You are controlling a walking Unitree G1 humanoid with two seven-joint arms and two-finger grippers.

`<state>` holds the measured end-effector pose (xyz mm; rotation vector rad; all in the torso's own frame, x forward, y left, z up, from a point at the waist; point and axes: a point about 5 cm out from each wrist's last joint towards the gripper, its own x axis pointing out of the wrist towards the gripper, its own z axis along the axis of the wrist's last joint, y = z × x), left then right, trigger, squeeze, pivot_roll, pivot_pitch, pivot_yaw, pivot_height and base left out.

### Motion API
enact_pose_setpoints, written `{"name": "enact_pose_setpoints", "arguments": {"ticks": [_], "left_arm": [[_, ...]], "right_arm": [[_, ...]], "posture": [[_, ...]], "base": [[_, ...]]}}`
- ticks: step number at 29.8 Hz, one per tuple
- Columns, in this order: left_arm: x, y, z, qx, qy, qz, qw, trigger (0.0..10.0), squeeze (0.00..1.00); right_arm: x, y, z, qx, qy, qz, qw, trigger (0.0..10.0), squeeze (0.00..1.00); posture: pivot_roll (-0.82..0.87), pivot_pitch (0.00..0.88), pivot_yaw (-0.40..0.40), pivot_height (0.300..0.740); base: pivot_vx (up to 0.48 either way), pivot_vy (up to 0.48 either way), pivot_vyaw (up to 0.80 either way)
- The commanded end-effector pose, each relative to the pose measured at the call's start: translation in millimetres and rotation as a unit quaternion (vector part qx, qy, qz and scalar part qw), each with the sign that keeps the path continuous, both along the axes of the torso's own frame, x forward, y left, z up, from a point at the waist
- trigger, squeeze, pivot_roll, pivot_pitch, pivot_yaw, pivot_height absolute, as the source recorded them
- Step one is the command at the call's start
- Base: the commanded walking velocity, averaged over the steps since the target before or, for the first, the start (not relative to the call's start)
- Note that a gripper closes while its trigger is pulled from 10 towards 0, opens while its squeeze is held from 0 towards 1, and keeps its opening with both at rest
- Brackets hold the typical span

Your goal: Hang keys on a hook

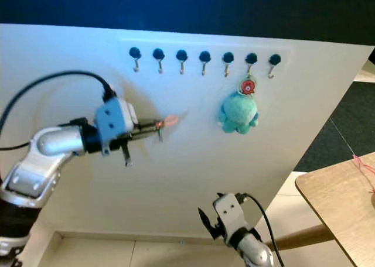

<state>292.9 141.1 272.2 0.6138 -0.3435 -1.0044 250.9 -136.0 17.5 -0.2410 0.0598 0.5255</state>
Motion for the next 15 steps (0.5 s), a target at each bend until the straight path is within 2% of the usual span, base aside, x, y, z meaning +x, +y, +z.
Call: {"name": "enact_pose_setpoints", "arguments": {"ticks": [1,2,6,8,12,15], "left_arm": [[-2.7,-5.8,12.4,-0.033,-0.012,-0.024,0.999,10.0,0.00],[-2.7,-5.8,12.4,-0.033,-0.012,-0.024,0.999,10.0,0.00],[3.0,-10.5,31.5,-0.080,-0.050,-0.011,0.995,10.0,0.00],[4.3,-10.1,32.5,-0.085,-0.051,-0.008,0.995,10.0,0.00],[16.0,-9.0,39.3,-0.117,-0.080,0.036,0.989,10.0,0.00],[19.7,-10.6,38.0,-0.115,-0.074,0.045,0.990,10.0,0.00]], "right_arm": [[0.7,2.8,4.2,0.007,-0.015,0.004,1.000,10.0,0.00],[0.7,2.8,4.2,0.007,-0.015,0.004,1.000,10.0,0.00],[8.5,9.7,17.8,0.026,-0.047,0.008,0.999,10.0,0.00],[9.3,10.7,20.0,0.028,-0.052,0.008,0.998,10.0,0.00],[15.7,14.4,36.1,0.050,-0.092,0.005,0.995,10.0,0.00],[18.3,15.7,40.3,0.055,-0.098,0.005,0.994,10.0,0.00]], "posture": [[0.06,0.052,-0.029,0.740],[0.06,0.052,-0.029,0.740],[0.06,0.052,-0.027,0.740],[0.06,0.053,-0.026,0.740],[0.05,0.055,-0.023,0.740],[0.05,0.055,-0.022,0.740]], "base": [[0.000,0.000,0.00],[0.000,0.000,0.00],[0.000,0.000,0.00],[0.000,0.000,0.00],[0.000,0.000,0.00],[0.000,0.000,0.00]]}}
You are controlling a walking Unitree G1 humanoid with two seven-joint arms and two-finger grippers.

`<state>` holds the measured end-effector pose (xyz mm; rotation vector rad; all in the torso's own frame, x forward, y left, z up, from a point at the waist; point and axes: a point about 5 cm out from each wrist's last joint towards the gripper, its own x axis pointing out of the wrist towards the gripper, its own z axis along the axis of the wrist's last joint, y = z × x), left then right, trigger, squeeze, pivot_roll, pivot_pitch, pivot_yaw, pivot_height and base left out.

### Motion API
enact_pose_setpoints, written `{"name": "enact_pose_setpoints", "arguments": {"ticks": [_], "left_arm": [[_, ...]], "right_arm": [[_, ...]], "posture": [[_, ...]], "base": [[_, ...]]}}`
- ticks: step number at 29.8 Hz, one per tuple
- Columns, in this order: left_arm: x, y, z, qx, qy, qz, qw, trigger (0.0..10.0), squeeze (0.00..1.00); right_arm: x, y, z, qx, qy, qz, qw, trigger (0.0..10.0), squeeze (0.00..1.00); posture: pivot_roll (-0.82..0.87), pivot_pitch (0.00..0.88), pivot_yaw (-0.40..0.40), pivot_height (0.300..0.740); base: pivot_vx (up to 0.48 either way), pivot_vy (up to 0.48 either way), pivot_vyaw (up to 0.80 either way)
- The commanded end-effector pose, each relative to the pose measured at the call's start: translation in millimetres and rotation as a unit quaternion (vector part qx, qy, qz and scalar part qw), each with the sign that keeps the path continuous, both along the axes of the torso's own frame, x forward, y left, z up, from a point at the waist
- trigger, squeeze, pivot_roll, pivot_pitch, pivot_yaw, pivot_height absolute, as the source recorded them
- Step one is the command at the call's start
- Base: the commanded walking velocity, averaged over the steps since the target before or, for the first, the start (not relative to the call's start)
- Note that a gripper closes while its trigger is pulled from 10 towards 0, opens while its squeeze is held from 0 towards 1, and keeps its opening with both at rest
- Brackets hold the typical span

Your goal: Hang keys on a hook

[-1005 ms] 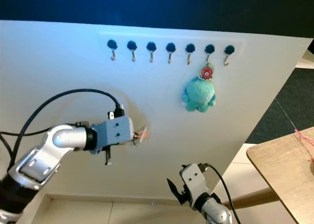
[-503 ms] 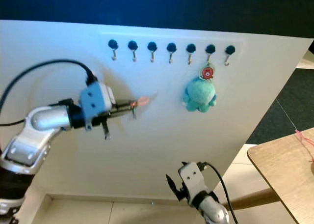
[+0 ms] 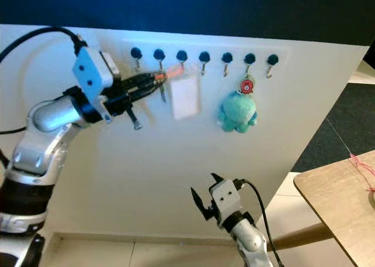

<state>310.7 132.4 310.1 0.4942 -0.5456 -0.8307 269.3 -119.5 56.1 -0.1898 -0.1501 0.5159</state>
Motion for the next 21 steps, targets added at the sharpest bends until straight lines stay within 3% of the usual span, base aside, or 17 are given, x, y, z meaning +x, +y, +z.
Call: {"name": "enact_pose_setpoints", "arguments": {"ticks": [1,9,21], "left_arm": [[3.2,-2.8,-1.8,0.001,0.001,0.006,1.000,10.0,0.00],[8.4,-2.6,-12.6,0.021,0.020,0.019,0.999,10.0,0.00],[21.8,11.0,-33.8,0.059,0.050,0.086,0.993,10.0,0.00]], "right_arm": [[0.3,-0.3,2.4,0.004,-0.006,-0.001,1.000,10.0,0.00],[-1.6,0.5,1.9,0.002,-0.005,0.003,1.000,10.0,0.00],[-4.2,1.0,-1.0,-0.002,0.006,0.007,1.000,10.0,0.00]], "posture": [[0.05,0.056,-0.021,0.740],[0.05,0.061,-0.022,0.740],[0.05,0.070,-0.025,0.740]], "base": [[0.000,0.000,0.00],[0.000,0.000,0.00],[0.000,0.000,0.00]]}}
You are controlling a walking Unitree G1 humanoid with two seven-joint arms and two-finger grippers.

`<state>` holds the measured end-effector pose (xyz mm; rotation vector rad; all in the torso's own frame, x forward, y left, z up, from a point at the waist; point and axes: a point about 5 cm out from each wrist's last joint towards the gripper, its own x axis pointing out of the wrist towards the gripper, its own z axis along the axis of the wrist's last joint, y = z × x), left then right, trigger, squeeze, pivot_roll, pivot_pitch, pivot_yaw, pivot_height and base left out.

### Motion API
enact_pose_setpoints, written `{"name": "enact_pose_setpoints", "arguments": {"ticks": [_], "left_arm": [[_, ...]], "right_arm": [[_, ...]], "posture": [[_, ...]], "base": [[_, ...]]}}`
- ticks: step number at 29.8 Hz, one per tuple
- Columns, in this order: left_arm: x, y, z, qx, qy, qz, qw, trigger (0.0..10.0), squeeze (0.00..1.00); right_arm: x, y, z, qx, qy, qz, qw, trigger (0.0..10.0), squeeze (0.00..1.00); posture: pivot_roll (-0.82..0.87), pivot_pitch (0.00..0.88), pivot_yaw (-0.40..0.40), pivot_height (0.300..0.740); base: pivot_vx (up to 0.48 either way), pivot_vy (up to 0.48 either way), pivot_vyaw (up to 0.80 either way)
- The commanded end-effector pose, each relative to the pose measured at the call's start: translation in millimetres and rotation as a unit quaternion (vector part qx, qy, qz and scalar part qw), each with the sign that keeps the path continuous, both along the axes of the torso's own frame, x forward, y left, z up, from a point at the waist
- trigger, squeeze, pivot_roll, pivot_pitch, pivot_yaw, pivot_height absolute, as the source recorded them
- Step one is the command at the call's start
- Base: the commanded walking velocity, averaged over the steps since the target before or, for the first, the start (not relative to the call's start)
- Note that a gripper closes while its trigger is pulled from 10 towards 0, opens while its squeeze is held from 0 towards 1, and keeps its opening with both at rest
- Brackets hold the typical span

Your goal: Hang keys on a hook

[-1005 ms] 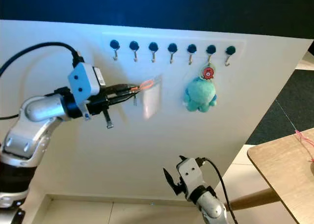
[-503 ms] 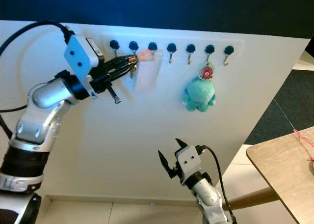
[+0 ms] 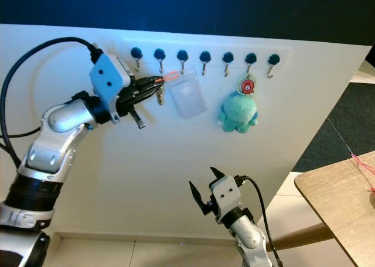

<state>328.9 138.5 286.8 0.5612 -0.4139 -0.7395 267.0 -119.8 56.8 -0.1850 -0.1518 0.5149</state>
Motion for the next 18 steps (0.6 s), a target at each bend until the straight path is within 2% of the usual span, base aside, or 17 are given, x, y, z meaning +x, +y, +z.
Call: {"name": "enact_pose_setpoints", "arguments": {"ticks": [1,7,14,18], "left_arm": [[3.8,5.3,-11.4,0.025,0.017,0.021,0.999,10.0,0.00],[3.6,5.3,-13.9,0.038,0.018,0.021,0.999,10.0,0.00],[-7.7,-10.7,-9.9,0.007,0.012,-0.040,0.999,10.0,0.00],[-9.8,-14.9,-8.7,-0.014,0.014,-0.047,0.999,10.0,0.00]], "right_arm": [[-1.9,1.3,-1.8,-0.005,0.006,0.007,1.000,10.0,0.00],[-2.5,1.2,-1.9,-0.005,0.007,0.008,1.000,10.0,0.00],[-2.9,0.5,-1.9,-0.006,0.007,0.007,1.000,10.0,0.00],[-2.8,-0.1,-1.7,-0.003,0.007,0.006,1.000,10.0,0.00]], "posture": [[0.05,0.070,-0.026,0.740],[0.06,0.071,-0.026,0.740],[0.06,0.072,-0.027,0.740],[0.06,0.072,-0.026,0.740]], "base": [[0.000,0.000,0.00],[0.000,0.000,0.00],[0.000,0.000,0.00],[0.000,0.000,0.00]]}}
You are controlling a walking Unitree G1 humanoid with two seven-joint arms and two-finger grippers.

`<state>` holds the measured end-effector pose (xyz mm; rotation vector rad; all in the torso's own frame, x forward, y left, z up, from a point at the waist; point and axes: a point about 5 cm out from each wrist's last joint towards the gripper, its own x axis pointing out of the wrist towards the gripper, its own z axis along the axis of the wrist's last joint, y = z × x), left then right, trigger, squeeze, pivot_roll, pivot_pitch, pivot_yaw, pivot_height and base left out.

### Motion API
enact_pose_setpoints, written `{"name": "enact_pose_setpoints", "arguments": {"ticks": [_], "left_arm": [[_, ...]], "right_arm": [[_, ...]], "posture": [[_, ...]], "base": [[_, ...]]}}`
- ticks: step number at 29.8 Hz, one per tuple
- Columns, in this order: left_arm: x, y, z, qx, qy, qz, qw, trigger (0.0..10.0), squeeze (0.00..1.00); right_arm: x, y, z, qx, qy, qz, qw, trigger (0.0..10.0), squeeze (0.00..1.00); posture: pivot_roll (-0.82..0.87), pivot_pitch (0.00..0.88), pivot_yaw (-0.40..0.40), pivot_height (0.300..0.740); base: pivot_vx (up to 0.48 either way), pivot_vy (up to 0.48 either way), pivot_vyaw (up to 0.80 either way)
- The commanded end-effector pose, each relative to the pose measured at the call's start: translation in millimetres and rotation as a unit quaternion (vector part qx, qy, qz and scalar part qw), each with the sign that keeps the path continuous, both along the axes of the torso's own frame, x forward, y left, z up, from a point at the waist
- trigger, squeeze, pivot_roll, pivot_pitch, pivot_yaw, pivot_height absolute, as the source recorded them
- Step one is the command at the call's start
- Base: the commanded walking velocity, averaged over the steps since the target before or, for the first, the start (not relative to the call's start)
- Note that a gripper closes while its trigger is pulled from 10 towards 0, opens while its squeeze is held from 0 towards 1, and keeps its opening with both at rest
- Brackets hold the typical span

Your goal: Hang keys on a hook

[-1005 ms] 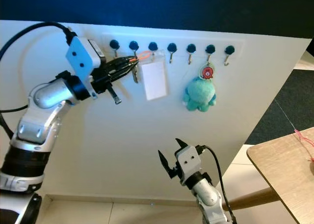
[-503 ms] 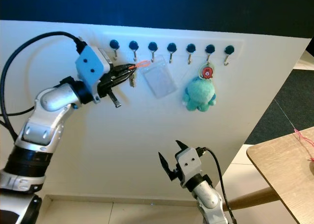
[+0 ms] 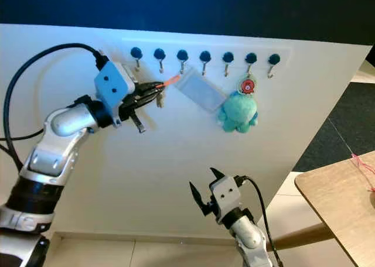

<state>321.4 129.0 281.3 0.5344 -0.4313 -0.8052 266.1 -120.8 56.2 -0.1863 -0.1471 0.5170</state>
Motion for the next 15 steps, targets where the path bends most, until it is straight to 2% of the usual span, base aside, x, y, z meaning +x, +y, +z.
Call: {"name": "enact_pose_setpoints", "arguments": {"ticks": [1,2,3,4,5,15], "left_arm": [[-2.1,-5.5,-2.9,-0.011,0.010,-0.011,1.000,10.0,0.00],[-2.1,-5.5,-2.9,-0.011,0.010,-0.011,1.000,10.0,0.00],[-2.0,-5.4,-2.5,-0.017,0.013,-0.011,1.000,10.0,0.22],[-1.9,-5.3,-2.2,-0.020,0.015,-0.012,1.000,10.0,0.22],[-2.2,-5.3,-1.3,-0.025,0.016,-0.013,0.999,10.0,1.00],[-2.8,-4.5,1.1,-0.028,0.010,-0.011,1.000,10.0,1.00]], "right_arm": [[-1.9,0.9,-1.1,-0.001,0.005,0.005,1.000,10.0,0.00],[-1.9,0.9,-1.1,-0.001,0.005,0.005,1.000,10.0,0.00],[-1.8,0.8,-1.1,-0.002,0.005,0.004,1.000,10.0,0.00],[-1.8,0.8,-1.1,-0.002,0.005,0.004,1.000,10.0,0.00],[-1.7,0.8,-1.2,-0.002,0.005,0.004,1.000,10.0,0.00],[-0.2,1.6,-0.9,-0.004,0.005,0.005,1.000,10.0,0.00]], "posture": [[0.06,0.072,-0.026,0.740],[0.06,0.072,-0.026,0.740],[0.06,0.069,-0.026,0.740],[0.06,0.069,-0.026,0.740],[0.06,0.067,-0.027,0.740],[0.06,0.060,-0.028,0.740]], "base": [[0.000,0.000,0.00],[0.000,0.000,0.00],[0.000,0.000,0.00],[0.000,0.000,0.00],[0.000,0.000,0.00],[0.000,0.000,0.00]]}}
